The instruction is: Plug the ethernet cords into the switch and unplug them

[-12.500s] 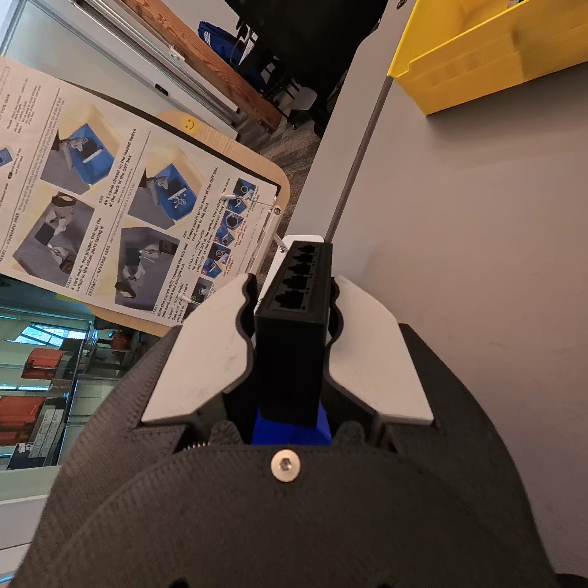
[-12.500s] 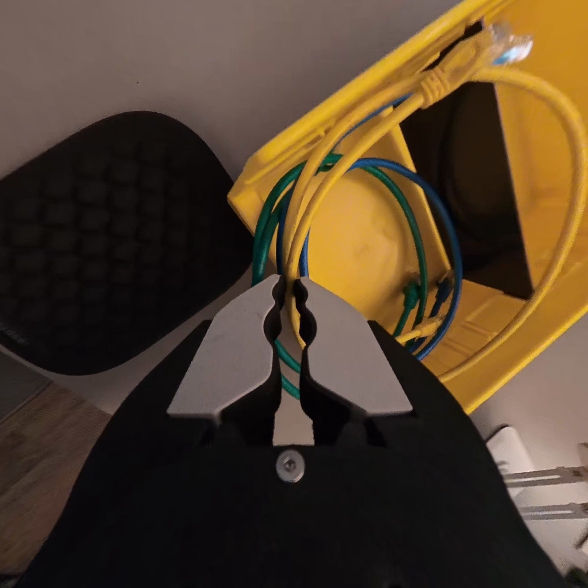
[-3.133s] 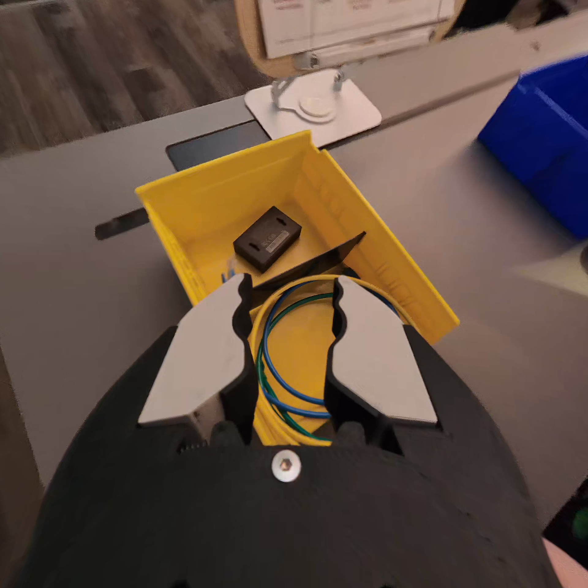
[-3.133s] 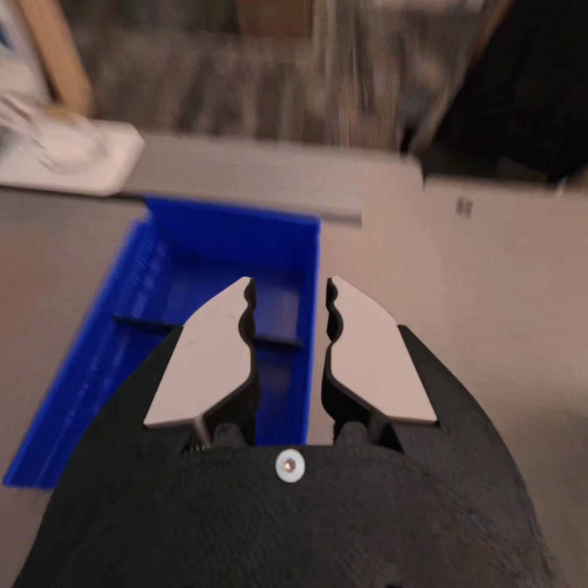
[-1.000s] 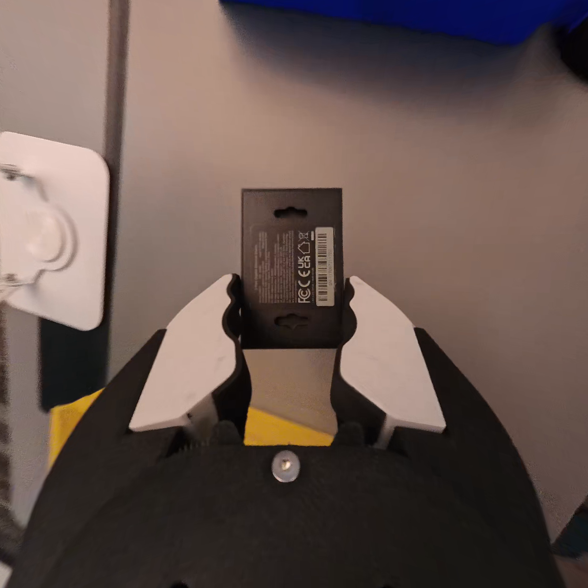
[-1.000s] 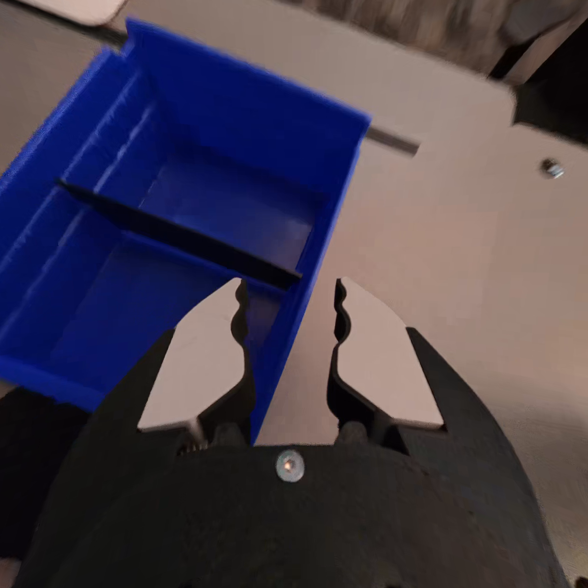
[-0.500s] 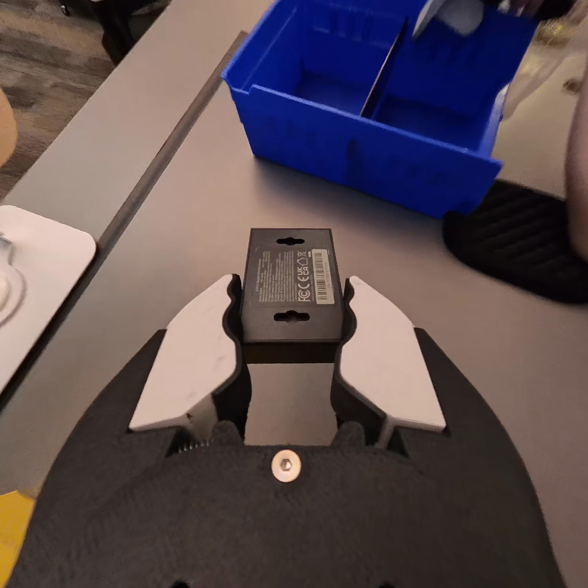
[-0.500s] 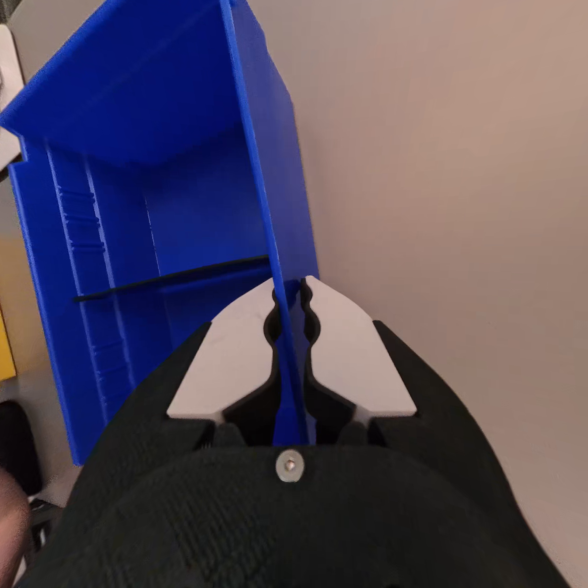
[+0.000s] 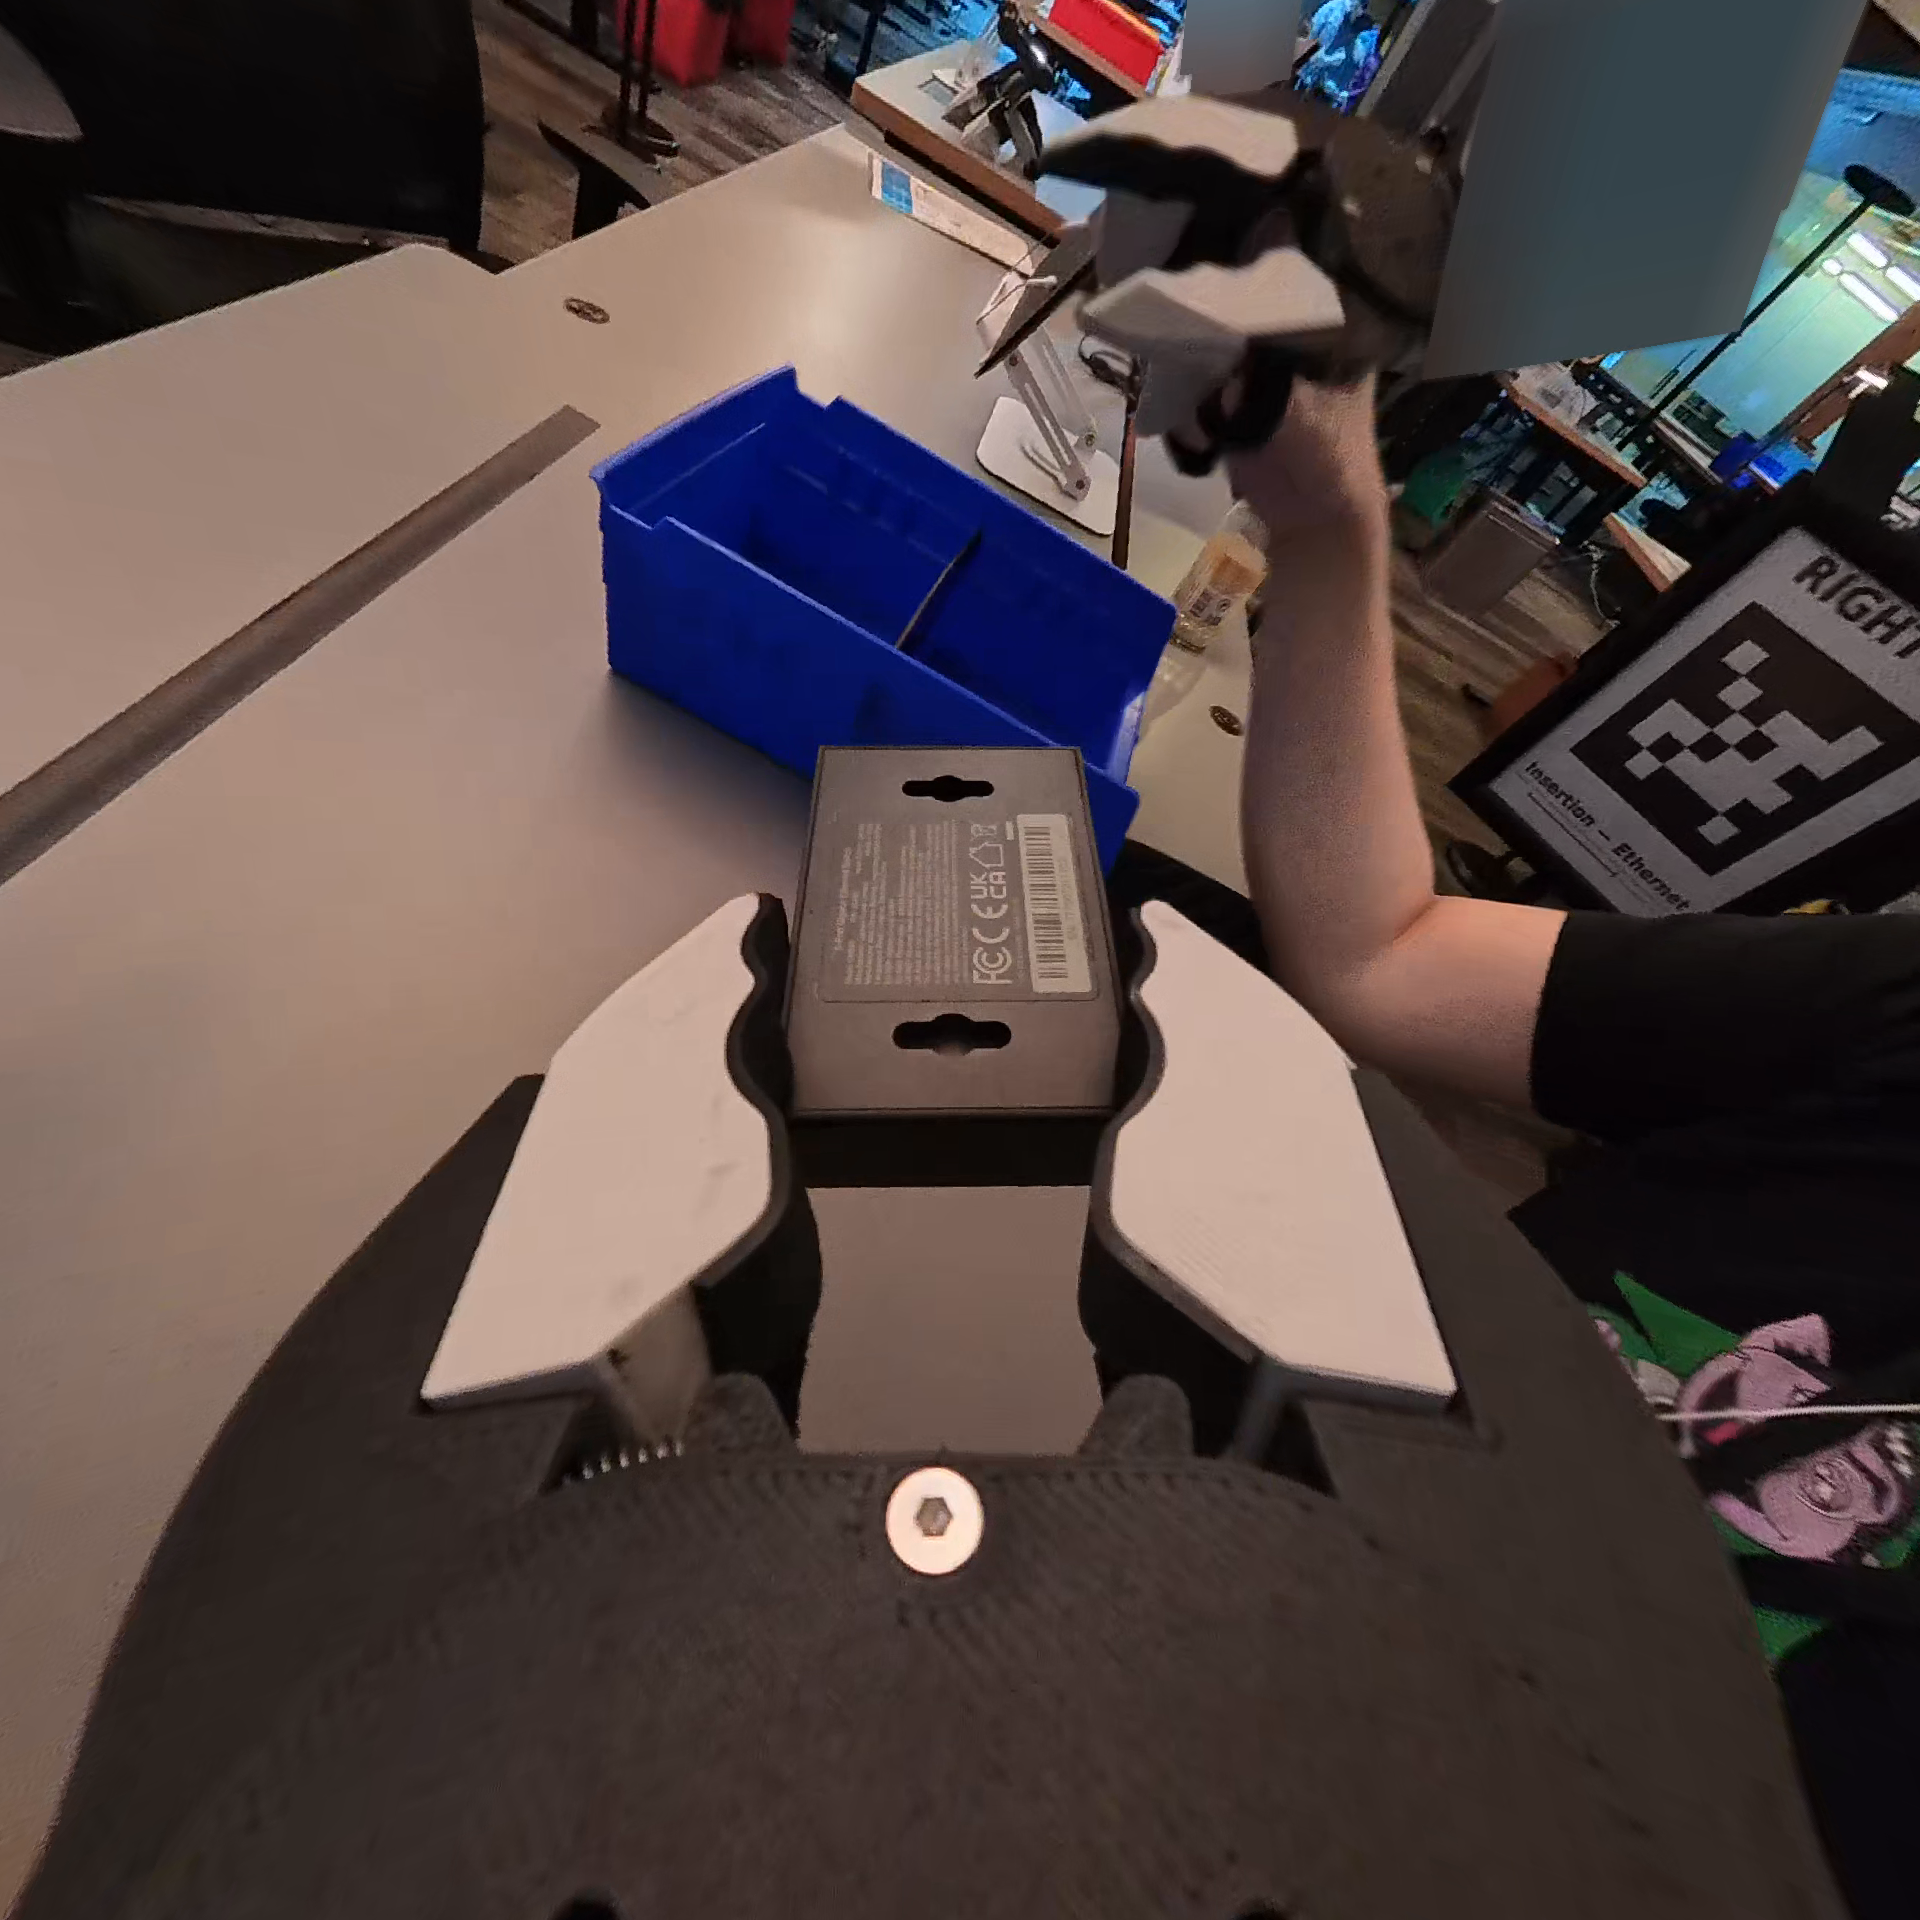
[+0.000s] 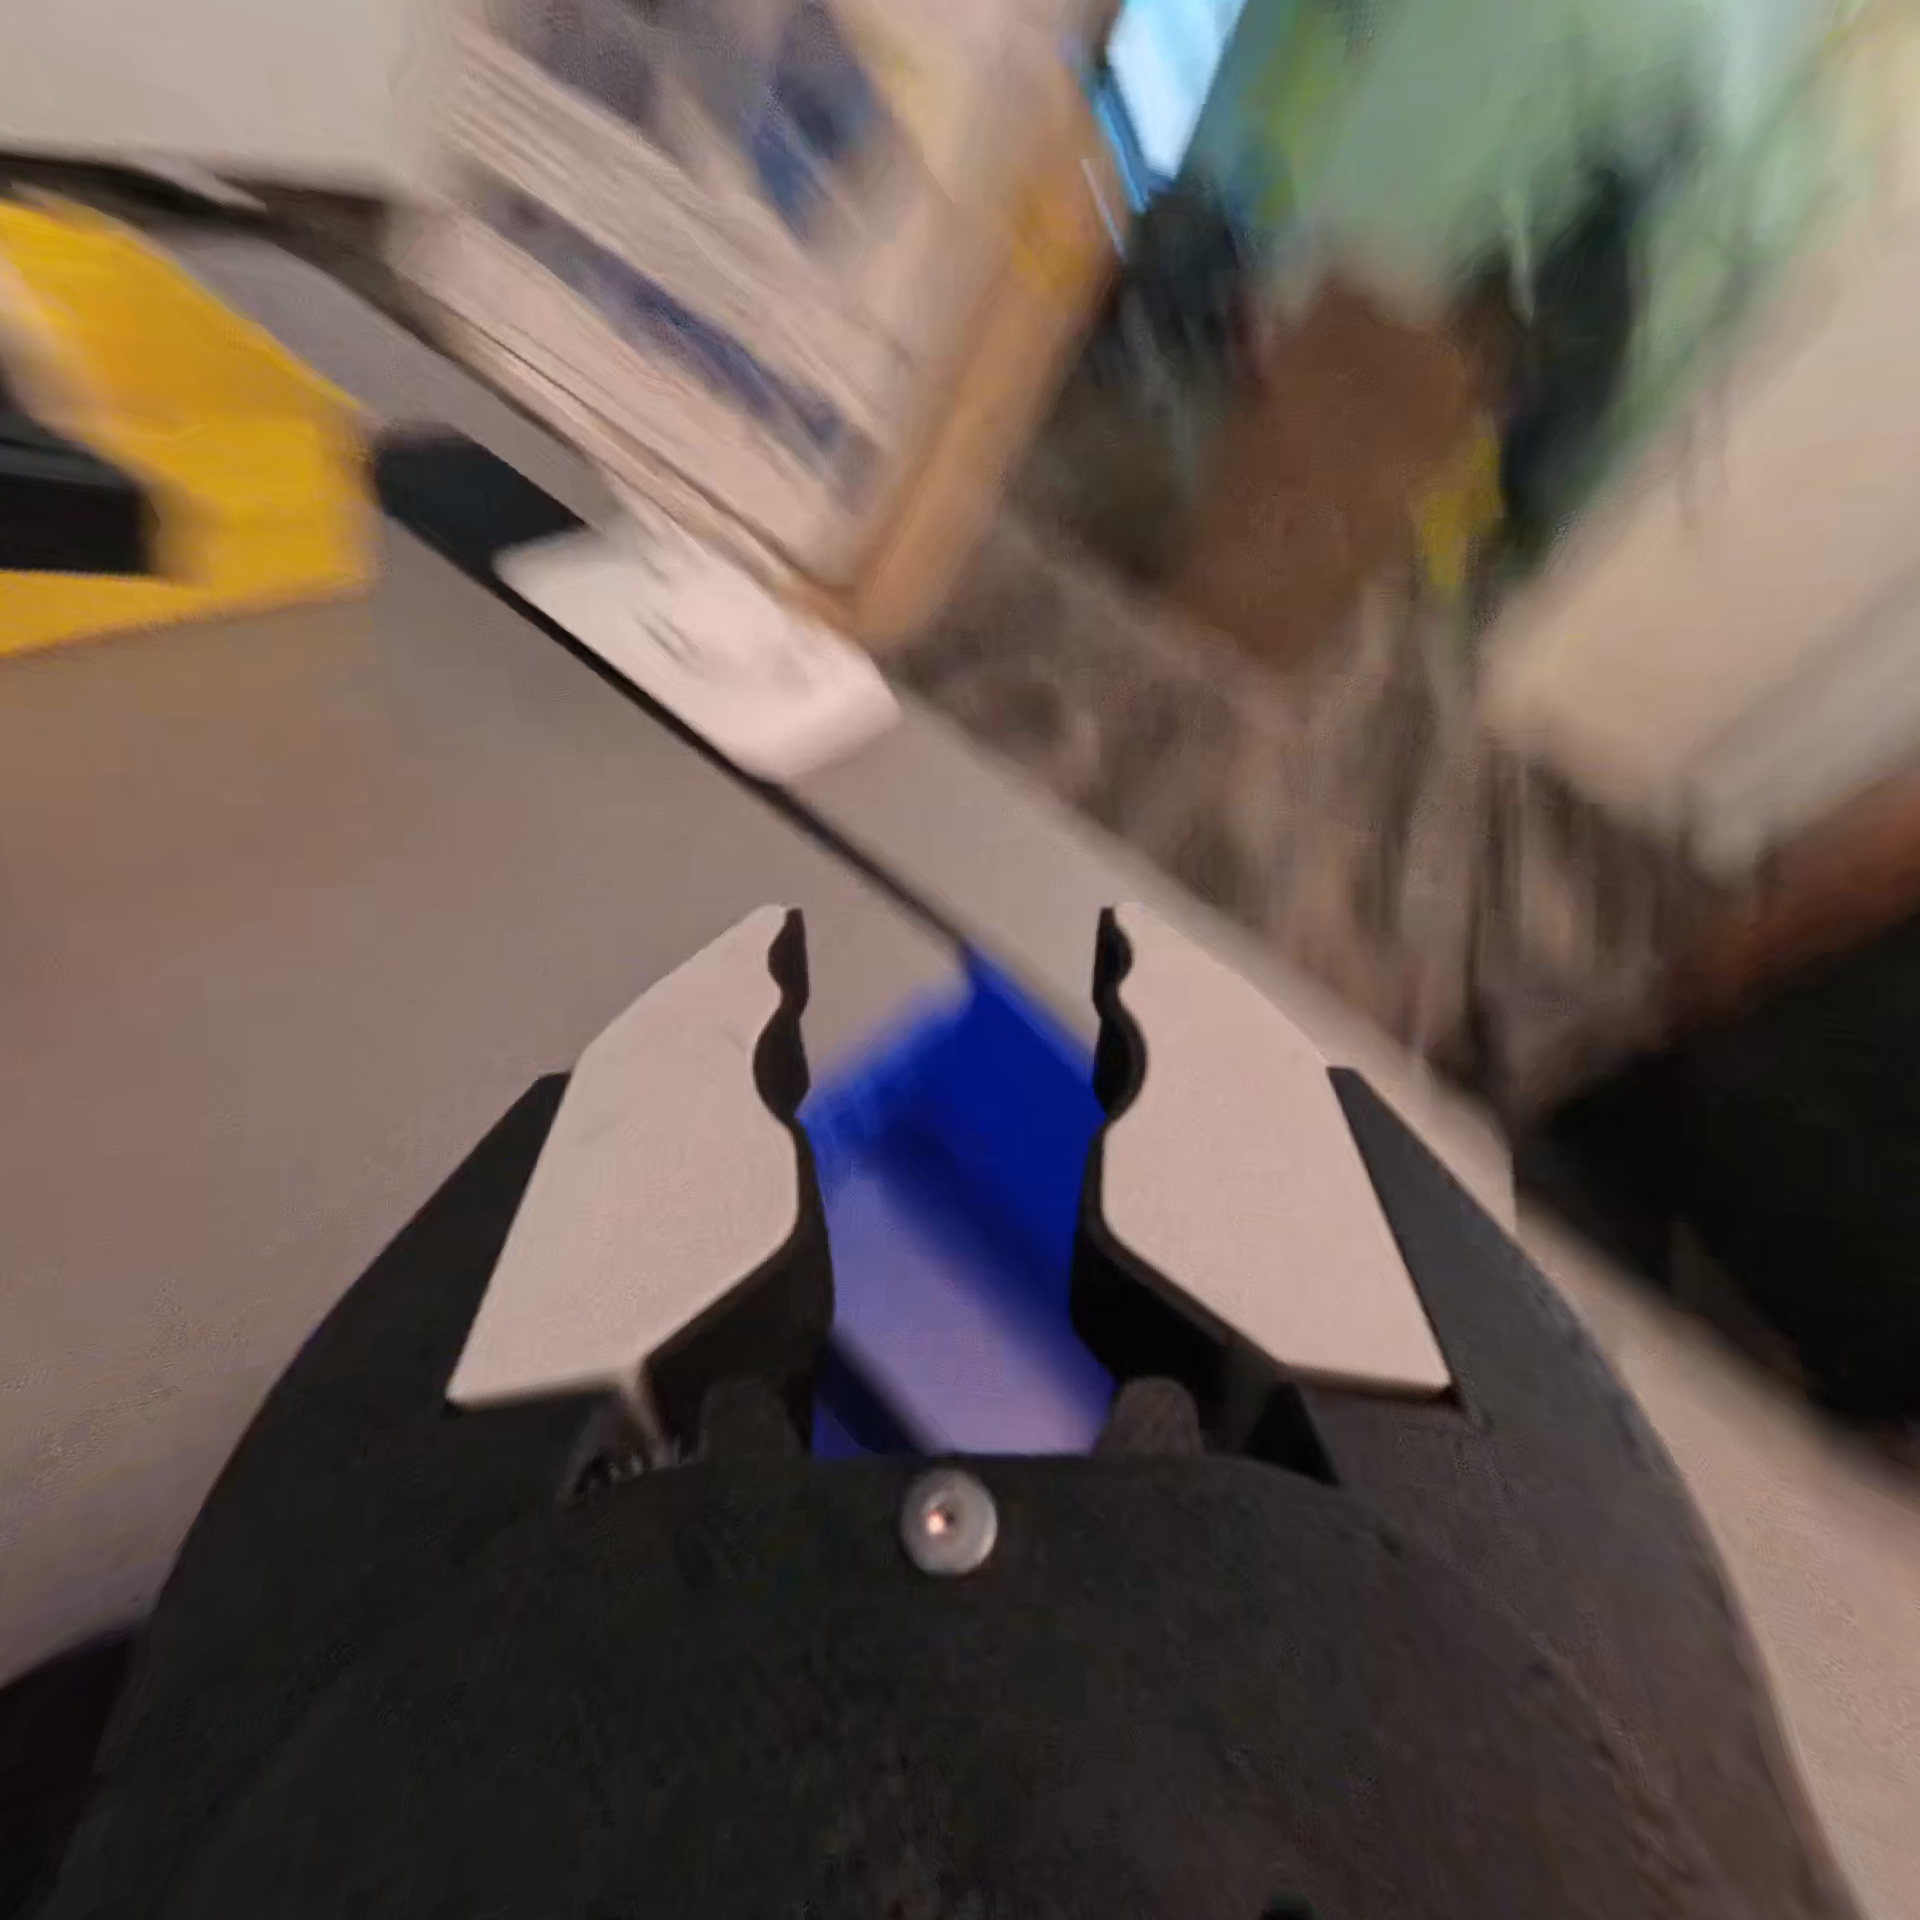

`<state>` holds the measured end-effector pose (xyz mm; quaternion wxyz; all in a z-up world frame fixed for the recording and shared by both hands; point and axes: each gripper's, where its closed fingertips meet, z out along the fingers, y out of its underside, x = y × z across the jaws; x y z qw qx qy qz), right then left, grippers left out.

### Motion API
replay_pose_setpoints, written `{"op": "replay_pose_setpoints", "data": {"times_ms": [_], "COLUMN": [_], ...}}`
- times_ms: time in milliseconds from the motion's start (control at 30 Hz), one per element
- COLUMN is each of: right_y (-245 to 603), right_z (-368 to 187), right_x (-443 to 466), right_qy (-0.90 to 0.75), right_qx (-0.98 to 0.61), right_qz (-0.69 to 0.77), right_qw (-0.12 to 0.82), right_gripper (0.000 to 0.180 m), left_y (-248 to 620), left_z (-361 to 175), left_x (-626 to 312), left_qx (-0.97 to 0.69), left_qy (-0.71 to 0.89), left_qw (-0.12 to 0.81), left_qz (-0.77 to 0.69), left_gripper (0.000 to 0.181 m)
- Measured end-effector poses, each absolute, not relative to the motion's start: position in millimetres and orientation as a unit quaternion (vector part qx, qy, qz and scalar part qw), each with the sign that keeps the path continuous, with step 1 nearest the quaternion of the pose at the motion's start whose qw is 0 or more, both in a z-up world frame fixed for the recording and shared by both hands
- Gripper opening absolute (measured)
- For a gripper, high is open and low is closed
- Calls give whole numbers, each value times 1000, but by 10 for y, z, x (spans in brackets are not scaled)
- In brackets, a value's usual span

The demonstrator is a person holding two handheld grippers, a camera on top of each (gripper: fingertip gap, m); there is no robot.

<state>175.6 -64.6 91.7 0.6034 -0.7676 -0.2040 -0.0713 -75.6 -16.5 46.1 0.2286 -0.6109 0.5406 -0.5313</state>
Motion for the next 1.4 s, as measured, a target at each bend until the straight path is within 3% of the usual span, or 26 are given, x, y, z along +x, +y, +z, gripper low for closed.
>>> {"op": "replay_pose_setpoints", "data": {"times_ms": [100,167,233,300,367,433,533,600,700,833,967,1133,1400], "right_y": [-511,-414,-324,-365,-387,-461,-436,-296,6,251,450,636,811], "right_z": [1106,891,811,759,667,649,707,728,367,-150,-434,-585,-1005], "right_x": [280,-237,-472,-709,-821,-932,-963,-937,-834,-804,-771,-583,-448], "right_qy": [-433,-501,-514,-533,-546,-551,-501,-413,-265,-92,1,156,256], "right_qx": [-578,-574,-570,-537,-534,-526,-556,-617,-727,-756,-754,-690,-699], "right_qz": [-51,-65,-88,-53,-26,31,134,258,401,540,555,611,539], "right_qw": [690,644,635,652,644,648,650,619,490,359,352,355,394], "right_gripper": [46,63,67,58,37,34,29,27,26,27,27,27,28], "left_y": [-214,-249,-324,-429,-494,-539,-367,-135,129,136,139,301,446], "left_z": [578,658,707,723,710,704,771,811,1001,1196,1090,696,486], "left_x": [-849,-915,-976,-1011,-1006,-1019,-1072,-1190,-1464,-1751,-1750,-1482,-1402], "left_qx": [-606,-599,-588,-576,-570,-565,-580,-602,-611,-604,-615,-649,-685], "left_qy": [530,522,526,541,556,562,531,522,510,502,524,561,549], "left_qw": [212,197,176,160,159,144,159,219,329,382,397,402,384], "left_qz": [-554,-574,-588,-591,-584,-586,-597,-563,-508,-487,-435,-322,-285], "left_gripper": [60,60,60,60,60,55,46,53,61,56,55,67,66]}}
